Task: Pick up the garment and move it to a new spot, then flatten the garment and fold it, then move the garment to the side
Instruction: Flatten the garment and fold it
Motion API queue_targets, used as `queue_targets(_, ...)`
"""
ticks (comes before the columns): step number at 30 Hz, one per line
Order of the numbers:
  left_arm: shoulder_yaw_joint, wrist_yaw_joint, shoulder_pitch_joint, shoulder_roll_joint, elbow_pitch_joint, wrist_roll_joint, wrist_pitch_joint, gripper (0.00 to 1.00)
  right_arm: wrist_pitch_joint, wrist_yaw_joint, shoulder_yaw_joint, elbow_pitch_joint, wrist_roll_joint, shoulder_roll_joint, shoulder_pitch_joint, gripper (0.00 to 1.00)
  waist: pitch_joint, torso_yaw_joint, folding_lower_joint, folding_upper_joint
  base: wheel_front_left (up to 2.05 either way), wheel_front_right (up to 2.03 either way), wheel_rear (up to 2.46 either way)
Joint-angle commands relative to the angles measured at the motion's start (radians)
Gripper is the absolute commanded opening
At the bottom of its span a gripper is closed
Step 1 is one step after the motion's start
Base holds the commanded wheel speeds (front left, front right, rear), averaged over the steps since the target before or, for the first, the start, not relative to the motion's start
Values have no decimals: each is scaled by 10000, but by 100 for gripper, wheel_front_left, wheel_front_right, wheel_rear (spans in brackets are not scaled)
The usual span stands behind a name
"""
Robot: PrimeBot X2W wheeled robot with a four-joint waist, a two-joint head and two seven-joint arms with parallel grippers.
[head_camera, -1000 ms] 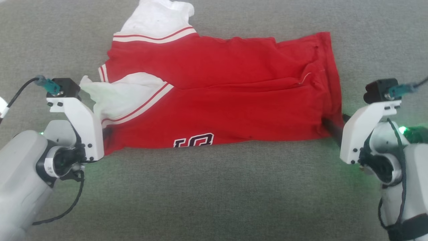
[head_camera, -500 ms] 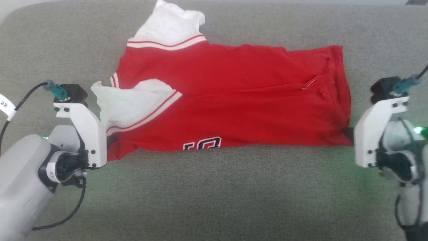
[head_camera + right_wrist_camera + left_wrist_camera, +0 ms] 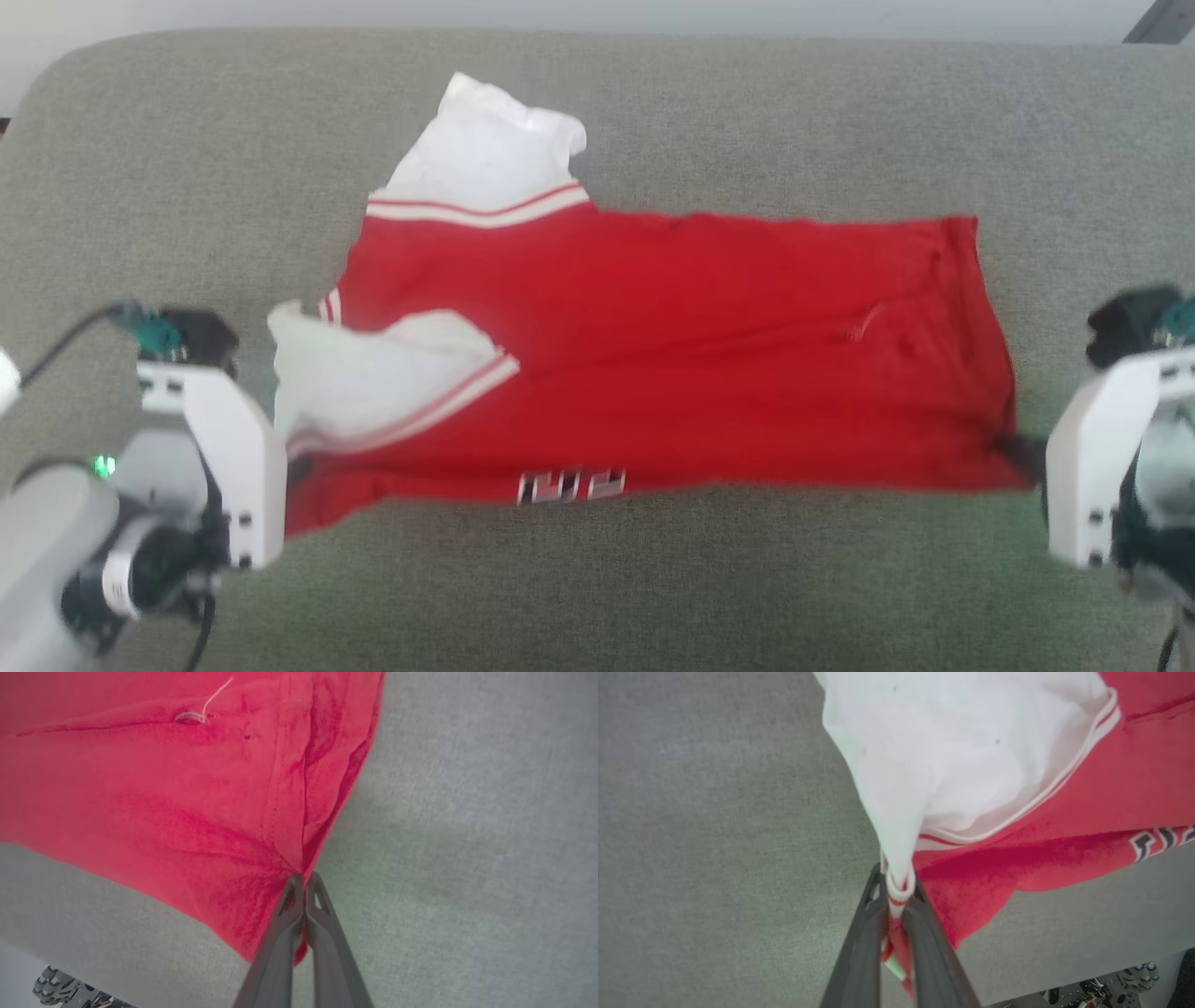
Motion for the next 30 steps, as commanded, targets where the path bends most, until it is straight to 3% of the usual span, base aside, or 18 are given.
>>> queue_targets(1, -7, 240, 417, 207, -352, -51, -17, 0, 169, -15, -111, -314, 106, 151, 444, 0, 34, -18, 0, 0, 0, 0, 0)
queue_targets(7, -2, 775, 1544, 542, -1182, -279, -391, 0, 247, -15, -462, -880, 203, 701, 1626, 0, 168, -90, 0, 0, 0, 0, 0)
queue_targets(14, -160, 531, 1925, 197, -551, -485, -578, 0, -308, -15, -352, -34, -131, 1030, 1834, 0, 285, -150, 0, 0, 0, 0, 0)
queue_targets(15, -195, 461, 1851, 125, -394, -428, -598, 19, -452, -15, -287, 207, -126, 1106, 1734, 0, 289, -160, 0, 0, 0, 0, 0)
queue_targets(16, -195, 461, 1851, 125, -394, -428, -598, 19, -452, -15, -287, 207, -126, 1106, 1734, 0, 289, -160, 0, 0, 0, 0, 0)
queue_targets(17, -226, 373, 1758, 38, -253, -351, -657, 37, -587, -15, -222, 413, -156, 1130, 1671, 19, 287, -168, 0, 0, 0, 0, 0)
queue_targets(18, -214, 296, 1659, -61, -112, -318, -706, 65, -726, -15, -157, 618, -181, 1142, 1586, 37, 277, -175, 0, 0, 0, 0, 0)
queue_targets(19, -196, 242, 1566, -109, 11, -300, -737, 89, -865, -15, -89, 781, -175, 1160, 1491, 46, 263, -180, 0, 0, 0, 0, 0)
queue_targets(20, -181, 194, 1479, -113, 96, -267, -746, 100, -979, -15, -46, 930, -161, 1167, 1422, 75, 237, -183, 0, 0, 0, 0, 0)
queue_targets(21, -148, 157, 1387, -99, 144, -231, -758, 100, -1111, -15, 3, 1024, -159, 1144, 1329, 100, 205, -188, 0, 0, 0, 0, 0)
queue_targets(30, 298, 222, 478, 696, -585, 1, -345, 100, -2336, -12, -279, 829, 5, 980, 749, 100, -194, -344, 0, 0, 0, 0, 0)
